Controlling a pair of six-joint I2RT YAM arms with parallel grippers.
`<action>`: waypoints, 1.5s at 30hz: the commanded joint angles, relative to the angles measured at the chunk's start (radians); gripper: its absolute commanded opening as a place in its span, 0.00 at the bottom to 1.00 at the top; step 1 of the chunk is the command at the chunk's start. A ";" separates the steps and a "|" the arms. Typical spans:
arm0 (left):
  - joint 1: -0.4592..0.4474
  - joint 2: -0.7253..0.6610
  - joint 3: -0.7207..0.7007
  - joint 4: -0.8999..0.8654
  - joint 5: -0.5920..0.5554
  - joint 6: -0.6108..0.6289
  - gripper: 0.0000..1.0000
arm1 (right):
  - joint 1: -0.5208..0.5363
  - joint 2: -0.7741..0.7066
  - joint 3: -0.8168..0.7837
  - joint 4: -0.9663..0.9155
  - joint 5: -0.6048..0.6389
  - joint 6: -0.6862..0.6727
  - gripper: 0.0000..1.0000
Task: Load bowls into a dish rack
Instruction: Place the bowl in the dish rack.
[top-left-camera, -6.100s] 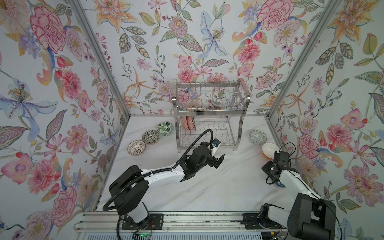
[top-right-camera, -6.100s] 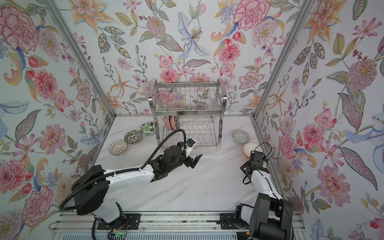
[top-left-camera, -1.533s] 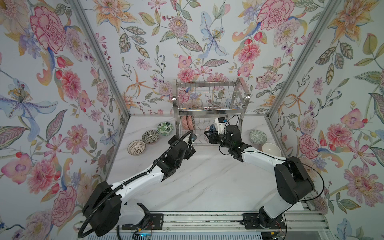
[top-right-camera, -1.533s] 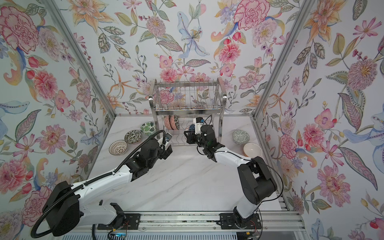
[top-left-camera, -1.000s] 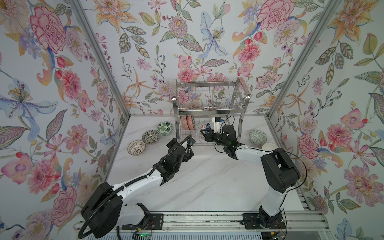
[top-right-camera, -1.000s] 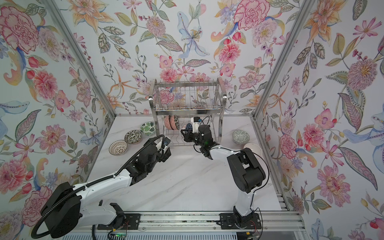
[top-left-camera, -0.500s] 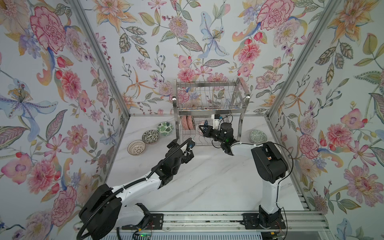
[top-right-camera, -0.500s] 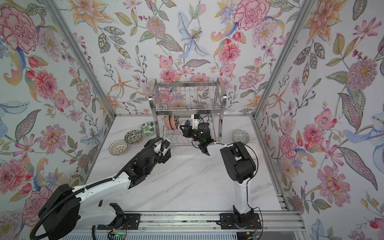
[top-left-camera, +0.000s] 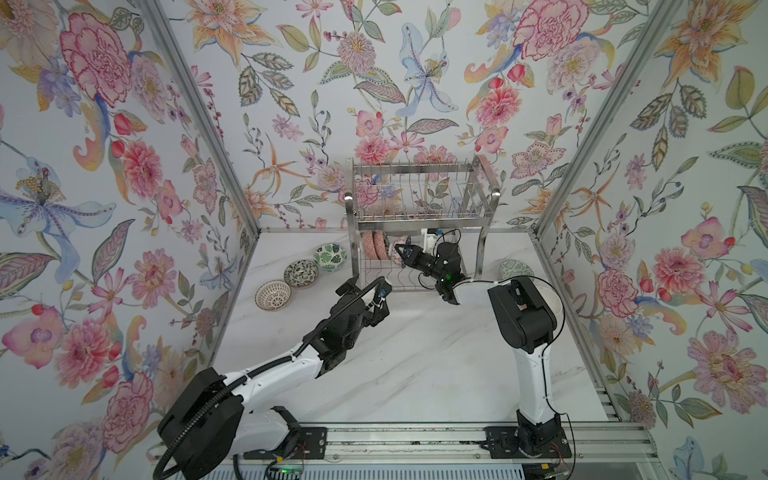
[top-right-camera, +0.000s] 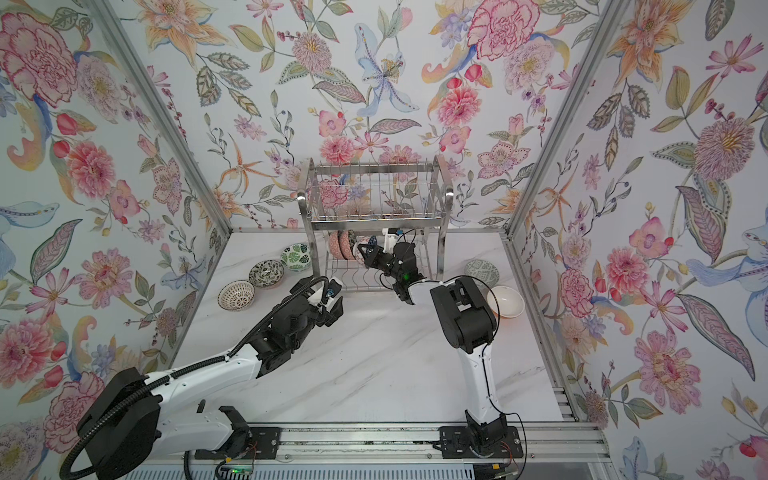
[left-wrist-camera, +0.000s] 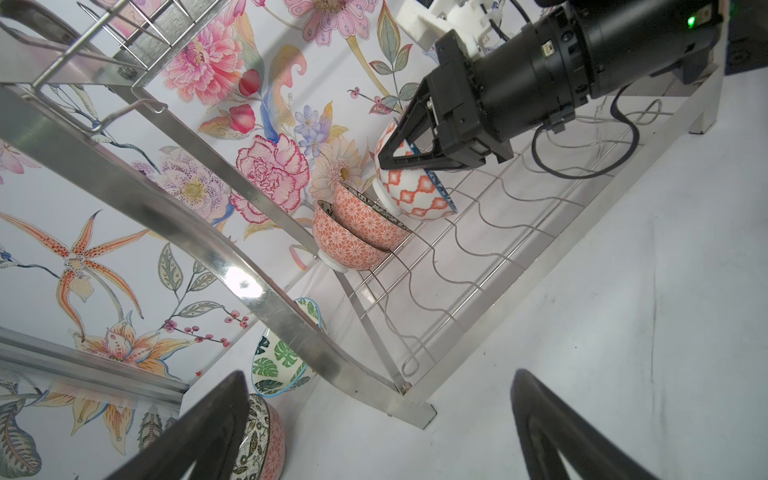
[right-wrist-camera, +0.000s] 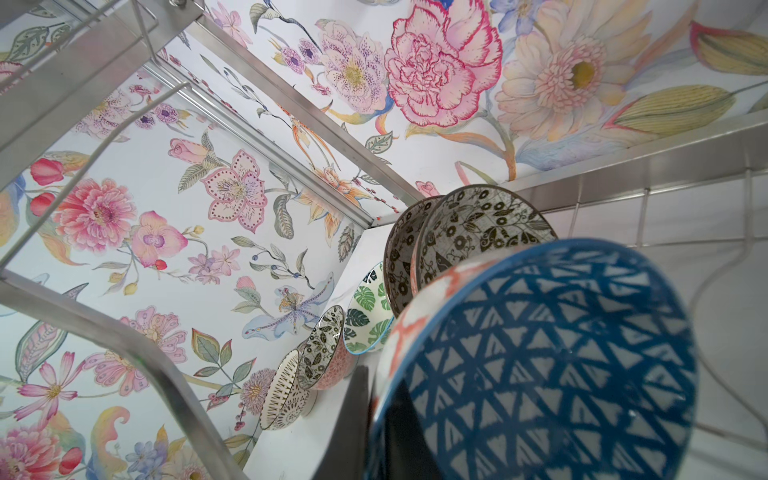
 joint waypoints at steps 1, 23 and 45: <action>-0.006 -0.003 -0.015 0.008 0.016 0.010 0.99 | -0.005 0.033 0.066 0.113 0.002 0.047 0.00; -0.011 -0.009 -0.025 0.019 0.015 0.015 0.99 | -0.027 0.222 0.261 0.153 -0.030 0.145 0.00; -0.012 -0.004 -0.027 0.021 0.019 0.015 0.99 | -0.032 0.326 0.378 0.167 -0.073 0.216 0.01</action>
